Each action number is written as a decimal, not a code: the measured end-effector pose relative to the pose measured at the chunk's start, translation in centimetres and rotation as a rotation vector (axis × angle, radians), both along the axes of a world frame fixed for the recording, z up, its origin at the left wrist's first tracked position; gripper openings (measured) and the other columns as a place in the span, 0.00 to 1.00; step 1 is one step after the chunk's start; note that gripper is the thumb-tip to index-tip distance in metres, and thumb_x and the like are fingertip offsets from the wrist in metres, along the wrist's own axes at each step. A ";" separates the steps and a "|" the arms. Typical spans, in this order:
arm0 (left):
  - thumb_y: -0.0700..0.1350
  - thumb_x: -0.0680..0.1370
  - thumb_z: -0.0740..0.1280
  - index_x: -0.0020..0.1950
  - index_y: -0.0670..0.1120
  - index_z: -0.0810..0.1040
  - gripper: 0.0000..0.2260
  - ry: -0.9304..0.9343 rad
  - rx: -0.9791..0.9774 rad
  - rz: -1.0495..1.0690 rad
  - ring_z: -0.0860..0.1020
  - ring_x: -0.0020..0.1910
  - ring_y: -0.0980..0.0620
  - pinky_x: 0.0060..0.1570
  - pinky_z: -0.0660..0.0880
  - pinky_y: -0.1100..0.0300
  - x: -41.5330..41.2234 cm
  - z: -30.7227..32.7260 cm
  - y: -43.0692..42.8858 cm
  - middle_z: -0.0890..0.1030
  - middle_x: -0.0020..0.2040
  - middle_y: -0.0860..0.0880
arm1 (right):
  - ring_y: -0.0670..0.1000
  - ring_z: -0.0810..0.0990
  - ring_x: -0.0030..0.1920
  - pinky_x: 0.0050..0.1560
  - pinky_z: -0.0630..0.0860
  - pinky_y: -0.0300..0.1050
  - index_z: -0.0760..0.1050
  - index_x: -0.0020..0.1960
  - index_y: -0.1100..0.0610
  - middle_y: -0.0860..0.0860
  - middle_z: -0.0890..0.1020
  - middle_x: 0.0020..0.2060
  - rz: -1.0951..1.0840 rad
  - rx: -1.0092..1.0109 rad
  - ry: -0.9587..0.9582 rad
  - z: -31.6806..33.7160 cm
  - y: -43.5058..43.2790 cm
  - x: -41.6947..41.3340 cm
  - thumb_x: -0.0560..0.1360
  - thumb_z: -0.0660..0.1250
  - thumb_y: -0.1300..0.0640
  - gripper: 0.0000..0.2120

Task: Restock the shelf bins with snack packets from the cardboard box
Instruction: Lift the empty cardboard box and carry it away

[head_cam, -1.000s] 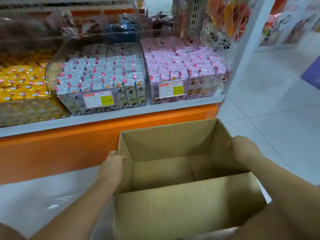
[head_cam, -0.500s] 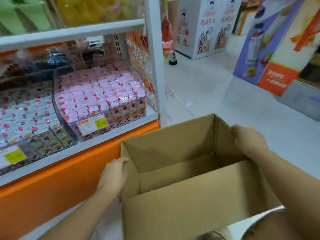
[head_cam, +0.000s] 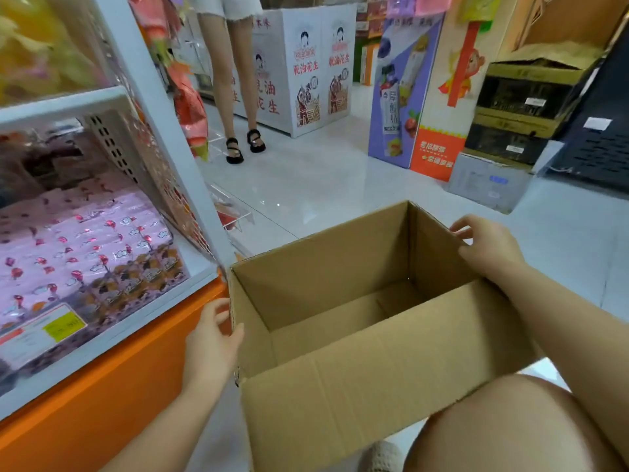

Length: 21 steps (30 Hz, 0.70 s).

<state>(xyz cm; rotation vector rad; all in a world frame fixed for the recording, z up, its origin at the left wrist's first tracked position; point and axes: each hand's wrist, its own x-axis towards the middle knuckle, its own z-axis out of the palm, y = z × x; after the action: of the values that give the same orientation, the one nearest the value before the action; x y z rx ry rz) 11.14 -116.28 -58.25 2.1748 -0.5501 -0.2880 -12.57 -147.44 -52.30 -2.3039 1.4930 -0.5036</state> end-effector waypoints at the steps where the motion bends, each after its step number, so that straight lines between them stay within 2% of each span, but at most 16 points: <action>1: 0.39 0.77 0.68 0.69 0.47 0.69 0.22 0.024 -0.023 0.008 0.78 0.57 0.46 0.51 0.77 0.54 0.0 0.2 -0.7 0.77 0.64 0.46 | 0.55 0.78 0.54 0.48 0.72 0.43 0.75 0.57 0.55 0.54 0.82 0.54 -0.024 -0.002 -0.037 0.0 -0.1 -0.6 0.70 0.62 0.71 0.19; 5: 0.37 0.77 0.68 0.72 0.47 0.67 0.25 0.086 -0.066 -0.016 0.78 0.56 0.48 0.52 0.77 0.52 0.0 0.4 -3.5 0.75 0.67 0.46 | 0.56 0.78 0.55 0.48 0.70 0.43 0.74 0.59 0.54 0.55 0.82 0.55 -0.141 -0.010 -0.152 0.4 -0.6 -2.0 0.71 0.62 0.71 0.20; 8: 0.35 0.76 0.67 0.73 0.48 0.66 0.26 0.069 -0.059 -0.078 0.77 0.60 0.47 0.56 0.76 0.49 0.0 0.5 -6.5 0.73 0.69 0.47 | 0.57 0.77 0.56 0.49 0.69 0.44 0.73 0.60 0.55 0.56 0.81 0.55 -0.225 -0.041 -0.209 0.6 -1.3 -3.3 0.71 0.61 0.71 0.20; 12: 0.34 0.77 0.65 0.74 0.49 0.64 0.27 0.068 -0.076 -0.133 0.75 0.62 0.47 0.56 0.75 0.52 1.4 0.8 -10.1 0.71 0.70 0.48 | 0.57 0.77 0.56 0.48 0.69 0.42 0.71 0.62 0.55 0.56 0.80 0.57 -0.286 -0.054 -0.218 0.4 -2.2 -3.6 0.73 0.61 0.71 0.21; 14: 0.34 0.77 0.64 0.74 0.49 0.63 0.27 0.072 -0.079 -0.162 0.76 0.61 0.48 0.55 0.76 0.53 2.6 0.6 -11.5 0.71 0.70 0.48 | 0.57 0.77 0.56 0.48 0.70 0.44 0.71 0.63 0.55 0.56 0.80 0.57 -0.305 -0.060 -0.215 -0.2 -2.7 -3.0 0.73 0.61 0.71 0.21; 17: 0.33 0.77 0.63 0.74 0.50 0.63 0.28 0.097 -0.087 -0.204 0.78 0.55 0.50 0.55 0.77 0.48 4.9 -0.2 -13.9 0.72 0.69 0.49 | 0.57 0.77 0.56 0.51 0.72 0.46 0.72 0.62 0.55 0.56 0.80 0.57 -0.354 -0.063 -0.210 -1.7 -3.9 -2.0 0.73 0.62 0.72 0.21; 21: 0.33 0.76 0.62 0.73 0.52 0.64 0.27 0.086 -0.060 -0.255 0.79 0.49 0.51 0.48 0.78 0.51 8.2 -1.0 -17.8 0.74 0.68 0.51 | 0.57 0.77 0.54 0.49 0.71 0.45 0.72 0.60 0.55 0.56 0.81 0.55 -0.426 -0.052 -0.204 -3.8 -5.8 0.0 0.72 0.60 0.72 0.20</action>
<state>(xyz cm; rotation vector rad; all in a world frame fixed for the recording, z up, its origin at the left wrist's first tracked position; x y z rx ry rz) 19.31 -134.10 -59.27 2.0244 -0.7787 -0.4939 -12.59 -153.27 -56.09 -1.8961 1.8845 -0.8696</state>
